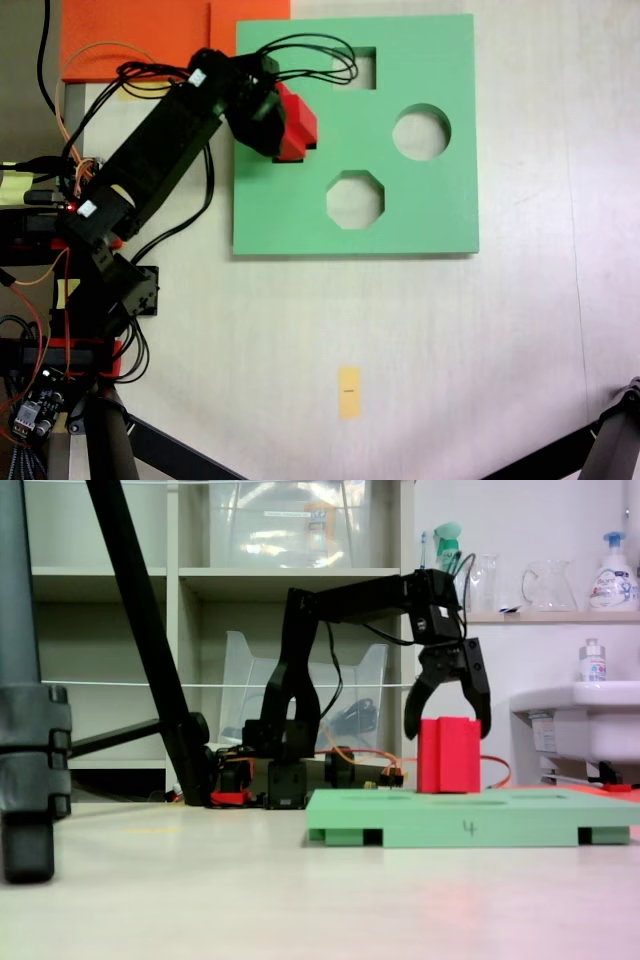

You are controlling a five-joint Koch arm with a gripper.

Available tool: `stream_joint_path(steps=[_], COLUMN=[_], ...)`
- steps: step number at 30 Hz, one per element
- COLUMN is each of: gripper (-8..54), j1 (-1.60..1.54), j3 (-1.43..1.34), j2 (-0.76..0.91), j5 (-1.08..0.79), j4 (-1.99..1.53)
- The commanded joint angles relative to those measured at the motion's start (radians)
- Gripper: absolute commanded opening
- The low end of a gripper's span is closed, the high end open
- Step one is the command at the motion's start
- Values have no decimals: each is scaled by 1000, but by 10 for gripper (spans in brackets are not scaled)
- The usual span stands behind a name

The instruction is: Put the cross columnar block into the corresponding hole

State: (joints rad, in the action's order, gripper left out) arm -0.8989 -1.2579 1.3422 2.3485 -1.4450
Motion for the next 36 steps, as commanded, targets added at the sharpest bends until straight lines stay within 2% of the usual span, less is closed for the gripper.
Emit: stream_joint_path(steps=[1,36], gripper=[167,167], j1=[-17,-5], j3=[6,-8], j2=[5,112], j5=[20,48], j4=[34,-63])
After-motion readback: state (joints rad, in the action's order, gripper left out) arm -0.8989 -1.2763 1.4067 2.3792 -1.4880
